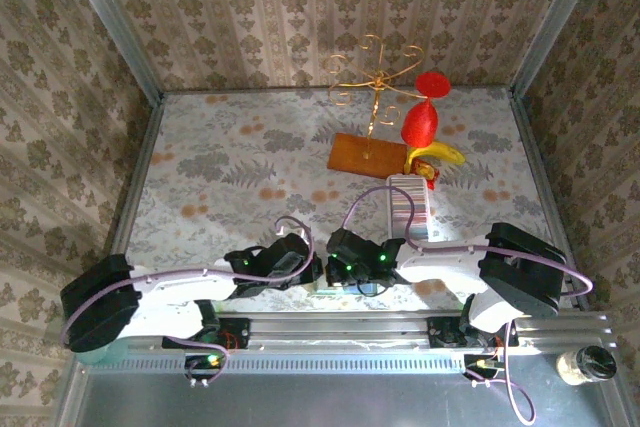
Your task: Put the credit cards into the card holder
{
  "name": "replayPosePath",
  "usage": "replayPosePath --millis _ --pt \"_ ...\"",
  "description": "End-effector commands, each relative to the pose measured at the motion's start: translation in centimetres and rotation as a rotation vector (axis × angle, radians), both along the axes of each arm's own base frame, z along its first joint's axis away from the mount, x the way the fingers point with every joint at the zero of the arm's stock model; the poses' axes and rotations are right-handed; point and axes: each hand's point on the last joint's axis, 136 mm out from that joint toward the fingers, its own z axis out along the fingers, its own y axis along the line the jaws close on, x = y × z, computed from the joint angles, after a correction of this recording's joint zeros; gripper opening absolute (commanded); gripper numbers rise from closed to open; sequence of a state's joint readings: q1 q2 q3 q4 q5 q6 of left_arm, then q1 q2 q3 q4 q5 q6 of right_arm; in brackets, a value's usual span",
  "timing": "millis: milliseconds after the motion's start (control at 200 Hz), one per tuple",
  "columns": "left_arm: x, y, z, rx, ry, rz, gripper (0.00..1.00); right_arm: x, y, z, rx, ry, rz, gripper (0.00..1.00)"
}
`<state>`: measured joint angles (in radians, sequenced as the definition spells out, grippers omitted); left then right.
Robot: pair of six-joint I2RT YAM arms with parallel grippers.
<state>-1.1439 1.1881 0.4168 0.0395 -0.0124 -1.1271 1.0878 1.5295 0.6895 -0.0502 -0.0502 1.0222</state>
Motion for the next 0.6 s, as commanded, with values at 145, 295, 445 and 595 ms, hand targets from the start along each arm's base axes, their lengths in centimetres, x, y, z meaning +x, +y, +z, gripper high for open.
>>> replayPosePath --millis 145,295,445,595 --pt "-0.1 -1.8 -0.2 -0.063 0.035 -0.034 0.01 -0.1 0.9 0.8 0.048 -0.01 0.009 0.0" --pt "-0.3 -1.6 -1.2 -0.047 0.055 -0.03 0.0 0.2 0.8 1.8 0.072 -0.047 0.007 0.0" --pt "-0.6 -0.3 -2.4 0.014 0.069 -0.021 0.0 0.5 0.5 3.2 0.105 -0.101 0.011 0.02" --pt "-0.8 0.8 -3.1 0.064 0.074 -0.015 0.0 0.6 0.1 5.1 0.13 -0.148 0.019 0.09"
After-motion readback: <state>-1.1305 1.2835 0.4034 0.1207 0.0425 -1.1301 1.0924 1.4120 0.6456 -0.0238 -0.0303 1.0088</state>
